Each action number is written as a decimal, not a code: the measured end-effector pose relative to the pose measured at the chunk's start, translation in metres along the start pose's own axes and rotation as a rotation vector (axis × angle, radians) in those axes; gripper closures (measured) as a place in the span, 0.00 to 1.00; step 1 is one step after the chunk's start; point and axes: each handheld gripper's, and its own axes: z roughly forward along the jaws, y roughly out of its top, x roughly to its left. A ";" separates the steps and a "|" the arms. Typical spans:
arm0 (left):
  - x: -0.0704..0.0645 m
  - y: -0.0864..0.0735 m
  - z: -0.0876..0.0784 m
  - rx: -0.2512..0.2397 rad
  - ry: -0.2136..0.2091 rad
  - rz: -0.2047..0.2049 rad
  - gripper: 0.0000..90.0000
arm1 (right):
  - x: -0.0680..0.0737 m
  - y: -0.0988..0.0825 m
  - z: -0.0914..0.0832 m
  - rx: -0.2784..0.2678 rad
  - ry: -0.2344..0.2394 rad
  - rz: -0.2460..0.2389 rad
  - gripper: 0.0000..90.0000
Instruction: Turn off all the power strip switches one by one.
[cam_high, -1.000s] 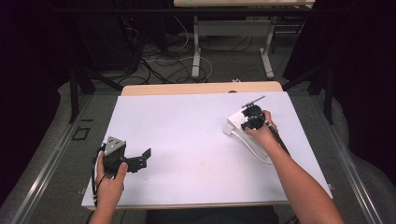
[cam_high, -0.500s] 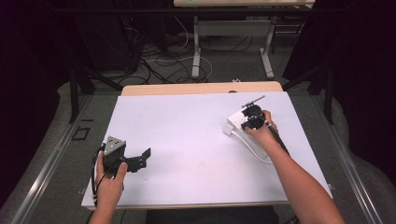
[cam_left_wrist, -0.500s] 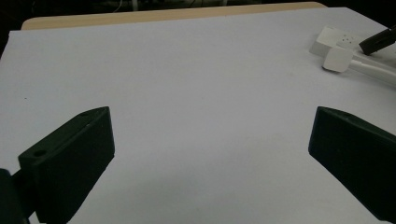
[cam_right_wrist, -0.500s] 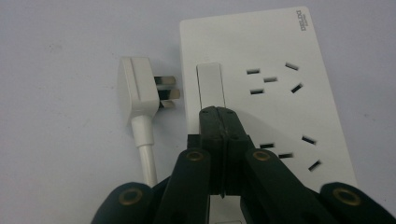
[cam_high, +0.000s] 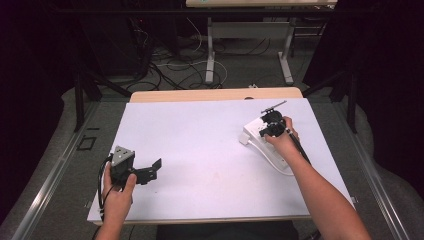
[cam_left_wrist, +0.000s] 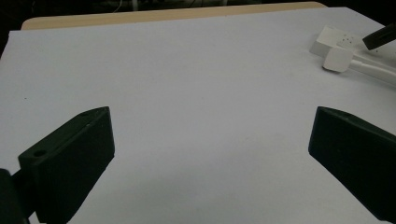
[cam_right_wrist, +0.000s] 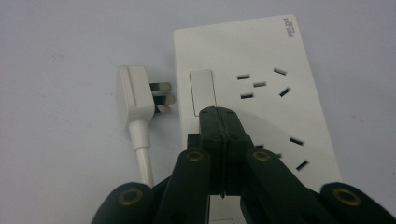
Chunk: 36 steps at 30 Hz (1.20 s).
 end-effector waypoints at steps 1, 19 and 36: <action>0.000 0.000 0.000 -0.003 0.000 -0.002 0.00 | -0.001 0.000 0.000 -0.004 0.002 0.000 1.00; 0.000 0.000 0.002 0.003 -0.006 -0.004 0.00 | -0.005 0.004 -0.007 -0.044 0.008 0.013 1.00; 0.003 -0.001 0.001 0.002 0.001 -0.009 0.00 | -0.005 0.014 -0.006 -0.090 0.012 0.020 1.00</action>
